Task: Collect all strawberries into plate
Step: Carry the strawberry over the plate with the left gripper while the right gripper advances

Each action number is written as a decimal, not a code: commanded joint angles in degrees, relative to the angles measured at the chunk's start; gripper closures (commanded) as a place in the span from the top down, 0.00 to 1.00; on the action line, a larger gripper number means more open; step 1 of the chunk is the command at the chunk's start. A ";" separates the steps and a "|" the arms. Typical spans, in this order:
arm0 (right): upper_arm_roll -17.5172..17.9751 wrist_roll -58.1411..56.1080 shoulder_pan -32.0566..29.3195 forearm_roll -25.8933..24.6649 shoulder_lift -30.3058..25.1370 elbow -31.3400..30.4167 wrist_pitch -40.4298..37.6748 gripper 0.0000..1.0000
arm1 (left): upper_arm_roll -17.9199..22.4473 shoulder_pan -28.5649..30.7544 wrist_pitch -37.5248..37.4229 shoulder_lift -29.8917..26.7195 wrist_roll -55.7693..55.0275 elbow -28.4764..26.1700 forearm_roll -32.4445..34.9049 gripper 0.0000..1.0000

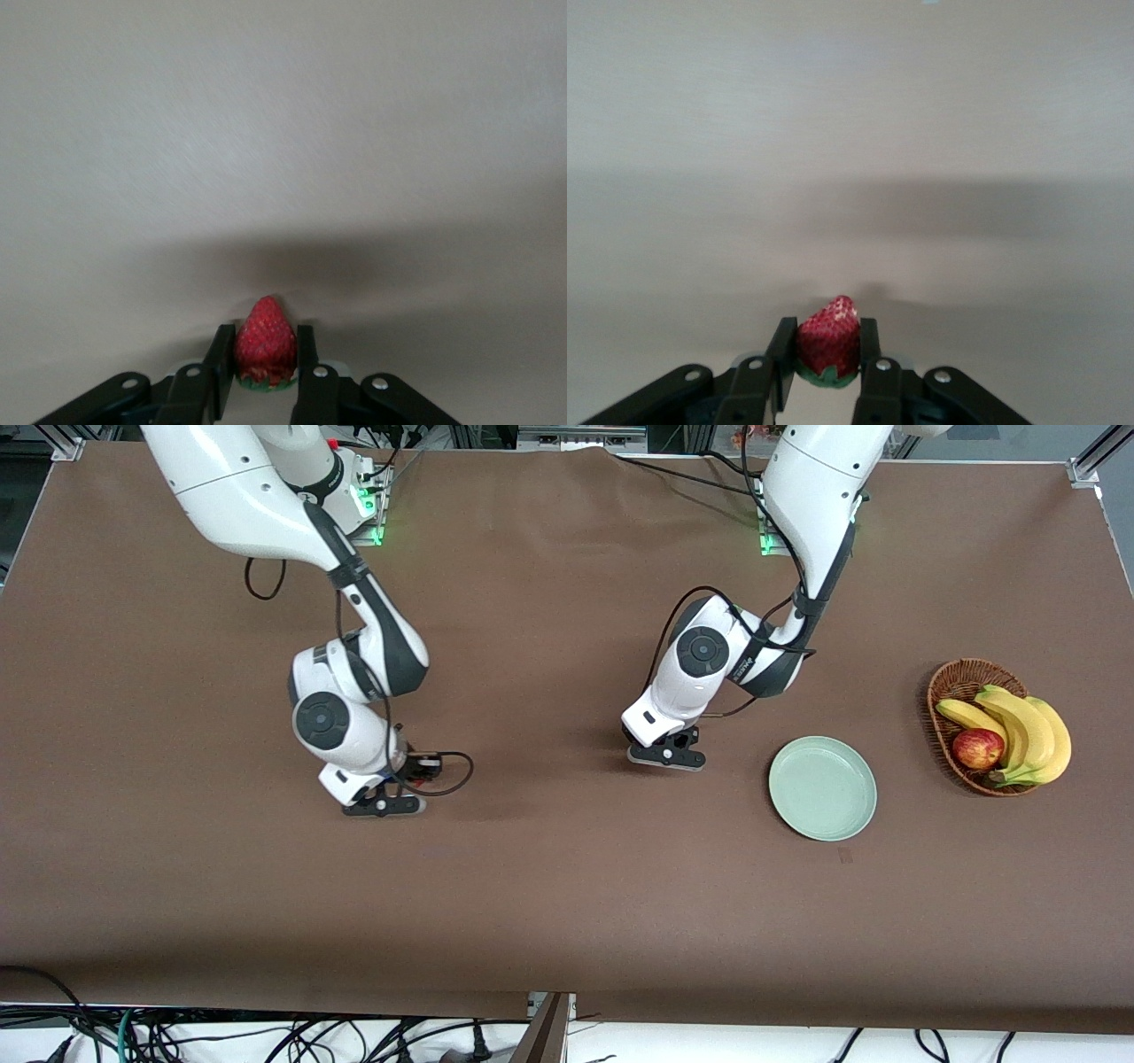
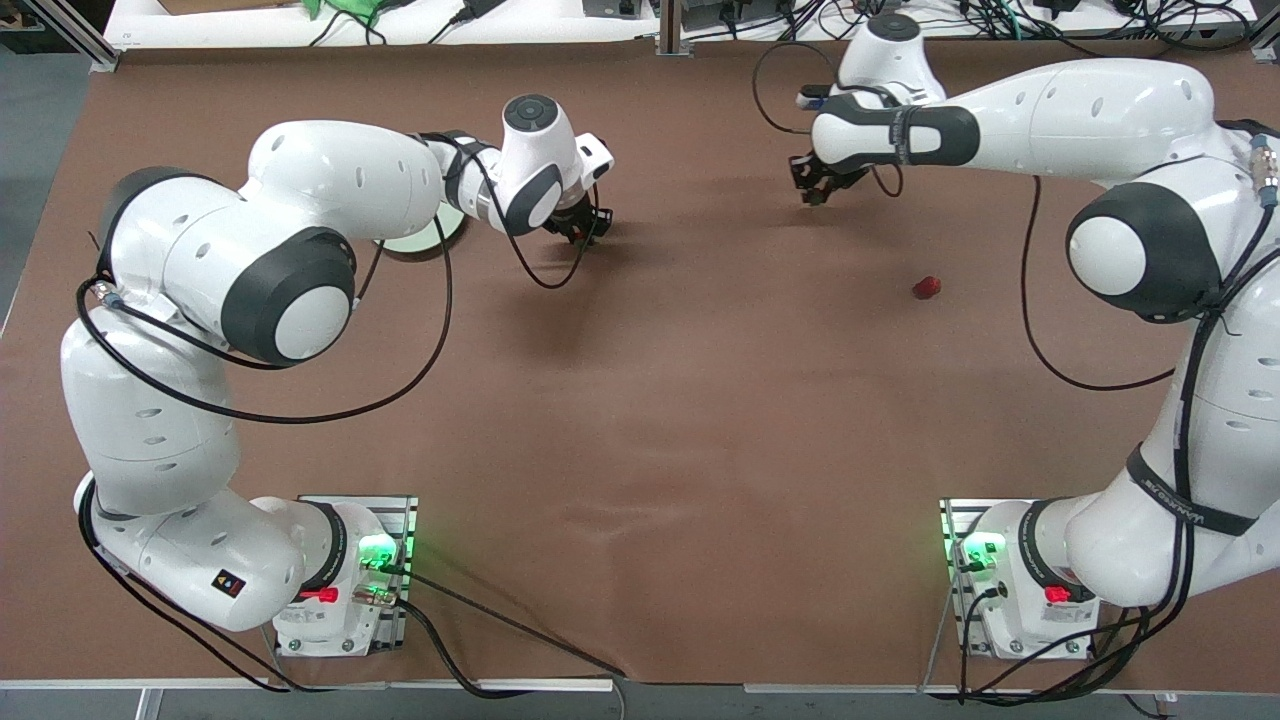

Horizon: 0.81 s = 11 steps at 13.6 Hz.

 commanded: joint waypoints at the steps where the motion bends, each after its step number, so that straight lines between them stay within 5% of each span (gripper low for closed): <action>1: 0.39 10.82 4.98 0.52 4.22 6.91 -0.15 0.00 | -0.08 6.19 -9.86 -5.62 11.44 1.26 0.08 0.12; 5: 0.48 20.83 13.24 0.52 10.88 17.01 5.27 0.00 | 0.36 16.72 -22.63 -7.57 33.11 6.19 0.08 0.12; 9: 0.30 39.29 22.39 0.26 23.01 32.92 10.56 0.00 | 0.27 26.40 -20.81 -4.86 54.50 6.20 0.08 0.12; 11: 0.21 43.17 25.29 0.26 26.54 35.40 15.99 0.00 | 0.18 29.13 -17.83 -2.58 59.79 6.11 0.08 0.12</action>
